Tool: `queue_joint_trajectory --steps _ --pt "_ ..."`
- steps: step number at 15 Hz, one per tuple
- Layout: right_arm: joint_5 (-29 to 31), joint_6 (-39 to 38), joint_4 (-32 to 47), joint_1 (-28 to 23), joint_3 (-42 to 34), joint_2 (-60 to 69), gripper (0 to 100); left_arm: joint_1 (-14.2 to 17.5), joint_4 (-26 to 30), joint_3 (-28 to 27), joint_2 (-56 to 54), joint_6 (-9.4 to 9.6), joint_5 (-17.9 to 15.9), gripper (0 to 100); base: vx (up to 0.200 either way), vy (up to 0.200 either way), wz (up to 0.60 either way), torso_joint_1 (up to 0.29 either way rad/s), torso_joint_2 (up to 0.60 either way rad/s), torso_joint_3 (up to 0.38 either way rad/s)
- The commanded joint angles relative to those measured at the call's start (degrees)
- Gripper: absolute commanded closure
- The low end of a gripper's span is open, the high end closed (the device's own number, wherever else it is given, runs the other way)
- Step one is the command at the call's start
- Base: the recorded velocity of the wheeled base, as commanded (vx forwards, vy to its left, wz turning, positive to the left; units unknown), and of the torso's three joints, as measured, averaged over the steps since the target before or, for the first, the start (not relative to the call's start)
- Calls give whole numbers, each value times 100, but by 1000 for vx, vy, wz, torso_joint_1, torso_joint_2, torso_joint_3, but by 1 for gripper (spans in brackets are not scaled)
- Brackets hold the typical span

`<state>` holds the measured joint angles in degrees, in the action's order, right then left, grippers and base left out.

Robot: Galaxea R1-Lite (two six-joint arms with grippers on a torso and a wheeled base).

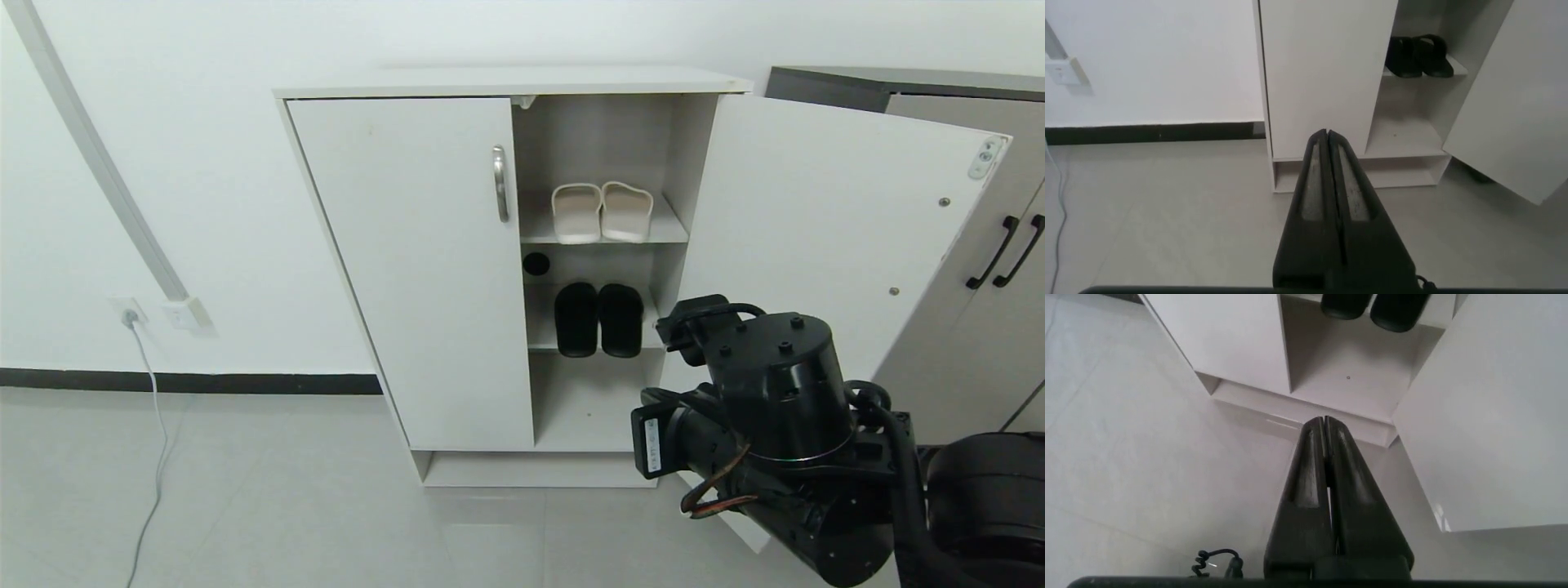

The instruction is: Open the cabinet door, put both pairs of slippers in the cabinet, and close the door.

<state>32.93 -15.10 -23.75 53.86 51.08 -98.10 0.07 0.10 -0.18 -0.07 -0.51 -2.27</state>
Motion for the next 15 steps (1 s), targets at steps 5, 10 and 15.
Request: queue_joint_trajectory --steps 5,10,15 --pt "12 43 2 2 -19 -69 100 1 -1 1 7 -2 -2 100 0 0 0 2 -85 -100" --pt "12 43 2 2 -19 -78 100 1 -1 1 7 7 -2 100 0 0 0 31 -413 -369" --pt "12 43 2 -42 -10 -87 100 1 -1 1 7 -2 -2 100 0 0 0 119 -460 -347"
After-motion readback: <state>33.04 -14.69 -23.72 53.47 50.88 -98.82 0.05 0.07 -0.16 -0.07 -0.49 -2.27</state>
